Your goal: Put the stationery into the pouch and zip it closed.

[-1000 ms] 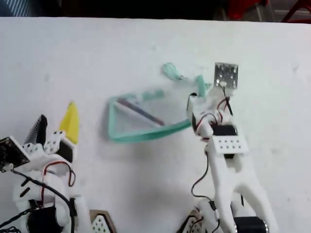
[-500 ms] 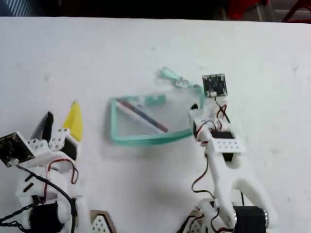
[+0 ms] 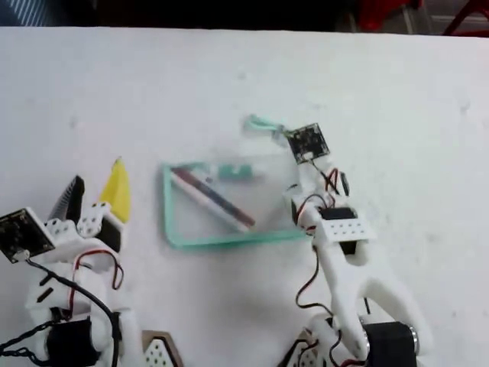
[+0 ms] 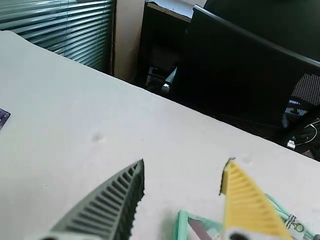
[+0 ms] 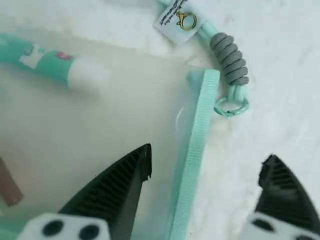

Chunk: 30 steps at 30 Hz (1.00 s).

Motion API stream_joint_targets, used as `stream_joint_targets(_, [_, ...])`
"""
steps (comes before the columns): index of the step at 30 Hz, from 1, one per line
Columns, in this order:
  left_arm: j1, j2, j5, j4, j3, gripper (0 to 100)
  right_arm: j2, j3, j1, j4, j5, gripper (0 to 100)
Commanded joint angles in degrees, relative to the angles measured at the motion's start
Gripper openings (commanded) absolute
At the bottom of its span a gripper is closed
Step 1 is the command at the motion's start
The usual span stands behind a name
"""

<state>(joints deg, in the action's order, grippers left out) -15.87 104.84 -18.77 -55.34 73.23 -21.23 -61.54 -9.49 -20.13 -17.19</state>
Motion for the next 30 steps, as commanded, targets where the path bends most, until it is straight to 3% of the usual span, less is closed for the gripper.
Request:
stream_joint_targets(1, [0.6, 0.0, -0.2, 1.4, -0.2, 26, -0.5, 0.9, 0.6, -0.2, -0.1, 36.5])
stream_joint_targets(6, [0.8, 0.0, 2.2, 1.7, -0.1, 26, -0.5, 1.0, 2.3, 0.2, 0.3, 30.8])
stream_joint_targets(10, [3.9, -0.1, 5.5, 5.5, 2.5, 26, -0.5, 1.1, 2.3, 0.3, 0.3, 9.3])
stream_joint_targets(12, [5.3, -0.1, 8.7, 8.2, 4.4, 21, -0.5, 1.1, 2.3, 0.4, 0.3, 0.4])
stream_joint_targets(16, [7.2, -0.2, 18.5, 11.3, 5.2, 1, -0.4, 2.2, 2.4, 0.4, 0.3, 5.7])
stream_joint_targets(20, [11.1, -0.3, 21.6, 11.1, 4.7, 2, -0.6, 6.7, 4.1, -1.9, 0.4, 1.6])
stream_joint_targets(26, [15.2, -0.9, 30.5, 0.1, -7.8, 2, -0.6, 28.0, 4.8, -29.0, 5.5, 1.6])
stream_joint_targets(30, [15.3, -8.8, 32.7, -6.3, -20.0, 2, -0.6, 47.3, 4.8, -47.4, 9.0, 1.6])
